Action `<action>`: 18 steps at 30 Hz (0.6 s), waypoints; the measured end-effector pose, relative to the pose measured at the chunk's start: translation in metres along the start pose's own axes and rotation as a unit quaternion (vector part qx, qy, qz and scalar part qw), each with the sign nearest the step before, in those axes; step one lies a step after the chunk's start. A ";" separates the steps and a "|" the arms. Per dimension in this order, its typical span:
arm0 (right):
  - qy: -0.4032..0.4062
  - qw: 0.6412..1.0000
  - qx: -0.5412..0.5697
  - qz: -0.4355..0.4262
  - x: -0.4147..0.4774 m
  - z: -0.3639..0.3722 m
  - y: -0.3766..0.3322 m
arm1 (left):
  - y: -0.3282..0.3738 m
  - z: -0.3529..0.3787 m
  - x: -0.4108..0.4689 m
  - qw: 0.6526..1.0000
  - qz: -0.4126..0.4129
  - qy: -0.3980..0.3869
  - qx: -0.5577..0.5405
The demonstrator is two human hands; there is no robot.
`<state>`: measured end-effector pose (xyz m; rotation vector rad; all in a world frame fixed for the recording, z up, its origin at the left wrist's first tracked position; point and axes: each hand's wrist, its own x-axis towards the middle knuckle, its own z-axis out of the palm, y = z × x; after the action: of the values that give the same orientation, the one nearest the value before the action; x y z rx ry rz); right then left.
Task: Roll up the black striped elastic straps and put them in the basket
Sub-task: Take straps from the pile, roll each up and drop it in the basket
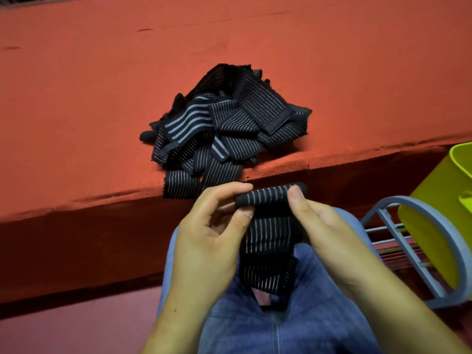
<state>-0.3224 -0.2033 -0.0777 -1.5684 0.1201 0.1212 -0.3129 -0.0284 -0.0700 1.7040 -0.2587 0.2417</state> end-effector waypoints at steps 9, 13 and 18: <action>-0.020 0.997 0.064 -0.042 0.004 -0.002 0.004 | -0.003 -0.001 -0.004 0.998 -0.038 -0.030 -0.036; -0.032 0.995 0.070 -0.062 0.004 -0.002 0.005 | 0.002 0.004 -0.005 0.993 -0.086 -0.048 -0.062; -0.060 0.995 0.061 -0.058 0.001 0.002 0.004 | 0.005 0.007 -0.006 0.991 -0.105 -0.084 -0.022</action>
<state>-0.3221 -0.2011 -0.0816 -1.4395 -0.0578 0.1146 -0.3204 -0.0356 -0.0685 1.6954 -0.2053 -0.0628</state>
